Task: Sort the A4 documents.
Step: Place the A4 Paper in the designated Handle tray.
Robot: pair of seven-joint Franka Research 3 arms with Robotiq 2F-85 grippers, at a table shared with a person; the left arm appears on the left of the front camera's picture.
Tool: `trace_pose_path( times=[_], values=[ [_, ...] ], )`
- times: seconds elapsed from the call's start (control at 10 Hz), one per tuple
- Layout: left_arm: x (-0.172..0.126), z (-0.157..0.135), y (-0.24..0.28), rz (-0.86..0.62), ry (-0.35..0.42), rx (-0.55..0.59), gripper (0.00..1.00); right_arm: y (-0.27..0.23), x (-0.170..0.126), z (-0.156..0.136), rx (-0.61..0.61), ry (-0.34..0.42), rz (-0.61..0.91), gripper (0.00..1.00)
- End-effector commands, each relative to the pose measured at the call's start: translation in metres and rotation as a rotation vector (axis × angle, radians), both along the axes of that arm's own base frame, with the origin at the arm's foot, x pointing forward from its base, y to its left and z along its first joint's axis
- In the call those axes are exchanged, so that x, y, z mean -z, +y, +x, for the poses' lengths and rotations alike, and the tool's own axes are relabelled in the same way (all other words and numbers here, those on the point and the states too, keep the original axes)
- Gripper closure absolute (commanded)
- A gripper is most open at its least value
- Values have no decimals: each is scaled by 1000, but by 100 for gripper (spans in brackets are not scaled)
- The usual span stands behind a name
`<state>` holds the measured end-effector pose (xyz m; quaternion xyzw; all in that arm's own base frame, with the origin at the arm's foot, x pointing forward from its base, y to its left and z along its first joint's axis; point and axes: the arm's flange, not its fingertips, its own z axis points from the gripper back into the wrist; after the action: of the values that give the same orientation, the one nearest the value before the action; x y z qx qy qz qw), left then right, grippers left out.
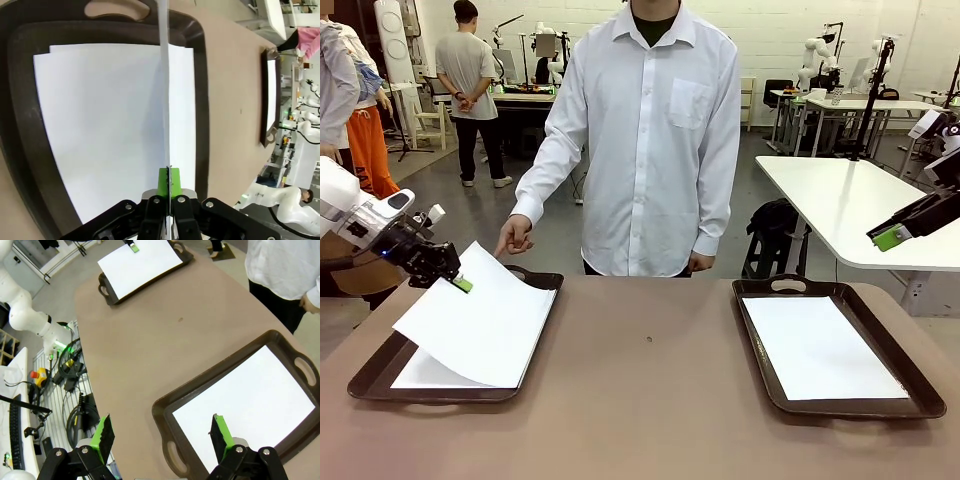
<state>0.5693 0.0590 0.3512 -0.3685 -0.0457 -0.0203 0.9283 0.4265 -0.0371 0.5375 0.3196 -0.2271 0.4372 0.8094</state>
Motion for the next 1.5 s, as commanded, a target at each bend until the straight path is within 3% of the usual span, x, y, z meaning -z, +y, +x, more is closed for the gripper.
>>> trace_pose_path(
  times=[0.0,0.8,0.9,1.0,1.1,1.2,1.3,1.4],
  values=[
    [5,6,3,48,9,-9,99,1,0,-1,-8,-5,3,0],
    [21,8,2,142,18,-25,99,1,0,-1,-8,-5,3,0],
    [19,8,2,159,17,-17,83,1,0,-1,-8,-5,3,0],
    [18,7,1,162,15,-15,80,1,0,-1,-8,-5,3,0],
    [17,6,0,164,14,-9,64,1,0,-1,-8,-5,3,0],
    [16,6,1,171,8,-9,61,1,0,-1,-8,-5,3,0],
    [14,5,0,178,4,-6,45,1,0,-1,-8,-5,3,0],
    [12,4,0,195,-3,-4,42,1,0,-1,-8,-5,3,0]
  ],
)
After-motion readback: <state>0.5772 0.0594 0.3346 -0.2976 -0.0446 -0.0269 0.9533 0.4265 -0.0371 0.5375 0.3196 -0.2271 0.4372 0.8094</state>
